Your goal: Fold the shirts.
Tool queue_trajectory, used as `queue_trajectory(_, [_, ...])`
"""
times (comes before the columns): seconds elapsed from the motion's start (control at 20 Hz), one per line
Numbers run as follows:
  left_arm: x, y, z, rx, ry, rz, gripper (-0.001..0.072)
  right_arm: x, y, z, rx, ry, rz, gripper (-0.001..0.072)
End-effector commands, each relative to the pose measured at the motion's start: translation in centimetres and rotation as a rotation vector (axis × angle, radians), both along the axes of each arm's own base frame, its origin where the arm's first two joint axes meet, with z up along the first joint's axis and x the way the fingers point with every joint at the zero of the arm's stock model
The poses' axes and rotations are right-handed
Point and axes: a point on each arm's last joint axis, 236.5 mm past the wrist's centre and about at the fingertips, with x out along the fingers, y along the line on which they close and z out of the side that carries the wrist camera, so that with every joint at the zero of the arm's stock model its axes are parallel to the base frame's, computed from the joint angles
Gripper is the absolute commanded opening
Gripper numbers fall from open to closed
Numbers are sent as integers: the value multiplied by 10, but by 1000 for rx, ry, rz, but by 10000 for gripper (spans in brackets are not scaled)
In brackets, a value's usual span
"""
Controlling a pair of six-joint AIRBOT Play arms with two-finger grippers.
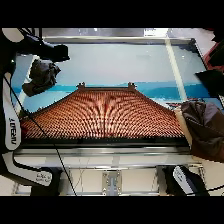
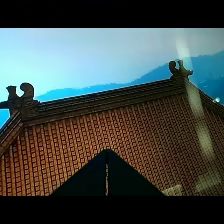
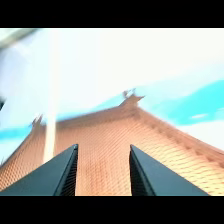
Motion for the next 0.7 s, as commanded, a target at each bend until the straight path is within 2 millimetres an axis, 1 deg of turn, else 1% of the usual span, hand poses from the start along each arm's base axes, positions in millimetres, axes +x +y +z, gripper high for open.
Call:
queue_trajectory(0.0, [-3,-1,-2,-5,19,4,18,5,86,-80,-13,98,226,384])
queue_trajectory(0.05, [-3,-1,-2,-6,19,4,18,0,106,-107,-30,150,280,384])
queue_trajectory(0.15, [-2,-1,-2,-6,17,5,18,-17,139,-147,-75,232,383,384])
queue_trajectory(0.2, [-2,-1,-2,-6,17,5,18,-27,151,-161,-109,257,432,384])
queue_trajectory(0.25, [-2,-1,-2,-6,17,5,18,-35,159,-170,-144,271,472,384])
queue_trajectory(0.35, [-2,-1,-2,-6,17,5,18,-49,172,-179,-177,310,512,378])
queue_trajectory(0.4, [-2,-1,-2,-6,17,5,18,-52,176,-181,-170,336,500,358])
queue_trajectory(0.5, [-2,-1,-2,-6,17,5,18,-64,190,-179,-100,402,490,370])
queue_trajectory(0.55, [-2,-1,-2,-6,17,5,18,-67,195,-178,-85,408,495,370])
queue_trajectory(0.65, [-2,-1,-2,-6,17,5,17,-69,199,-177,-86,408,507,370])
